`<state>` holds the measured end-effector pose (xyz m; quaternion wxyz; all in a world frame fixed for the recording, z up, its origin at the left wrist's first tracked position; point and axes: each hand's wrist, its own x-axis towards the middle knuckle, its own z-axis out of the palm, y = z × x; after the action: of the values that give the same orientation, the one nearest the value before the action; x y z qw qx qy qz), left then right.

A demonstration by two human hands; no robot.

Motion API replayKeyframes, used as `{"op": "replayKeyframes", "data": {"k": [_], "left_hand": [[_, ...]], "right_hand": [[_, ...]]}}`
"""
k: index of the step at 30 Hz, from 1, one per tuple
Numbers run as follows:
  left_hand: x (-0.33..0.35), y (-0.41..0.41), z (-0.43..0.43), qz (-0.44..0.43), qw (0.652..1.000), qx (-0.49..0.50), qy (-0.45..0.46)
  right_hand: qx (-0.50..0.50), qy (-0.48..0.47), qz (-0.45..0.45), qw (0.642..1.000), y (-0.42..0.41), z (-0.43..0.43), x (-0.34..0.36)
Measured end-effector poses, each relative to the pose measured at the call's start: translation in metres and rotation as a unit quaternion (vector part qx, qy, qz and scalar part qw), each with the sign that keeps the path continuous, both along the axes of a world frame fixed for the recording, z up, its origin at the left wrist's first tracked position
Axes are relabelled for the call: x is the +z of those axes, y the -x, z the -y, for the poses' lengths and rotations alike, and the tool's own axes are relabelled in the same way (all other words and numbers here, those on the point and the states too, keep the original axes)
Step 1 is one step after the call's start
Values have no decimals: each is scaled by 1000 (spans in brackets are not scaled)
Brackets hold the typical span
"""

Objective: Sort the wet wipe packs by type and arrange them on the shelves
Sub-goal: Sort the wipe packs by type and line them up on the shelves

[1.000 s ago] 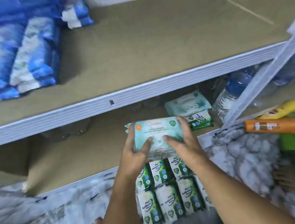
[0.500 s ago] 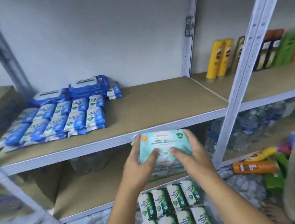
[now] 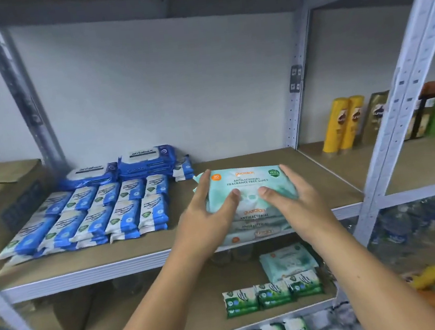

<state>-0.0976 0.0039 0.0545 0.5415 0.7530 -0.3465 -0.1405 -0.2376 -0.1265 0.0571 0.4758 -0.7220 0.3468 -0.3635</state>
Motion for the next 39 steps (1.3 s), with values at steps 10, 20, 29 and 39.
{"op": "replayKeyframes", "data": {"k": [10,20,29,39], "left_hand": [[-30,-50,50,-9,996,28,-83],[-36,-65,54,170,963,10,-211],[-50,-43,28,343,933,-50,-94],[-99,-55,70,378,925,-7,-35]], "right_hand": [[-10,8,-56,998,-53,44,-32],[36,5,-120,992,-52,69,-43],[50,317,-224,920,-27,22,-46],[-4,329,-213,920,-52,54,-85]]}}
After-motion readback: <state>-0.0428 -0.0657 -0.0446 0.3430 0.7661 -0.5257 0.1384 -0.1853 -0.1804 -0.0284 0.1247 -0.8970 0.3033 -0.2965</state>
